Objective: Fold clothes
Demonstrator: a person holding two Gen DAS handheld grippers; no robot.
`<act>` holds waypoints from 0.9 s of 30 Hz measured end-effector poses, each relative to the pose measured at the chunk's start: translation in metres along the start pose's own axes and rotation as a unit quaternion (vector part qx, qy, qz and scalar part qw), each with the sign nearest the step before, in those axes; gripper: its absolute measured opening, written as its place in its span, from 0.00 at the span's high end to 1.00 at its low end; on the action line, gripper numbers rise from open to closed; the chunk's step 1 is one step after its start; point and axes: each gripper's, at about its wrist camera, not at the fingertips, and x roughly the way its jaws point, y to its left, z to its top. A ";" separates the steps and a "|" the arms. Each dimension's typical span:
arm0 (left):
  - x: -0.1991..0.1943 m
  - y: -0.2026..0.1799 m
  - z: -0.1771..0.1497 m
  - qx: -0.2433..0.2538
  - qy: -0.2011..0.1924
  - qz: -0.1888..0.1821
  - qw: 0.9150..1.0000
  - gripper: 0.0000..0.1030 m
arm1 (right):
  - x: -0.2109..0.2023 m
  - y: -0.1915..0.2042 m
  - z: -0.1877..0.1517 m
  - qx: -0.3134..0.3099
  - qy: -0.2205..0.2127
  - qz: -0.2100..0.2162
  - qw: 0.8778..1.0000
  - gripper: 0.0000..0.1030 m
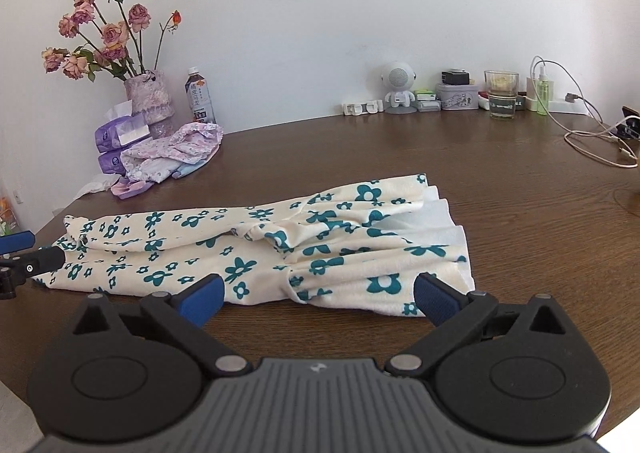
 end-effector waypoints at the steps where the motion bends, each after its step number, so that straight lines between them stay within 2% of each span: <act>1: -0.001 -0.002 0.000 0.001 -0.001 -0.001 1.000 0.04 | -0.001 -0.001 -0.001 0.004 -0.001 -0.004 1.000 0.00; 9: -0.006 -0.004 -0.004 0.000 -0.008 -0.035 0.999 0.04 | -0.016 0.001 -0.008 0.021 -0.005 -0.015 1.000 0.00; 17: -0.016 -0.002 -0.009 0.013 -0.002 -0.028 1.000 0.04 | -0.029 0.005 -0.017 0.044 -0.013 -0.013 0.999 0.00; 27: -0.032 -0.001 -0.019 0.013 0.000 -0.037 0.999 0.04 | -0.032 0.006 -0.021 0.051 -0.006 -0.022 0.998 0.00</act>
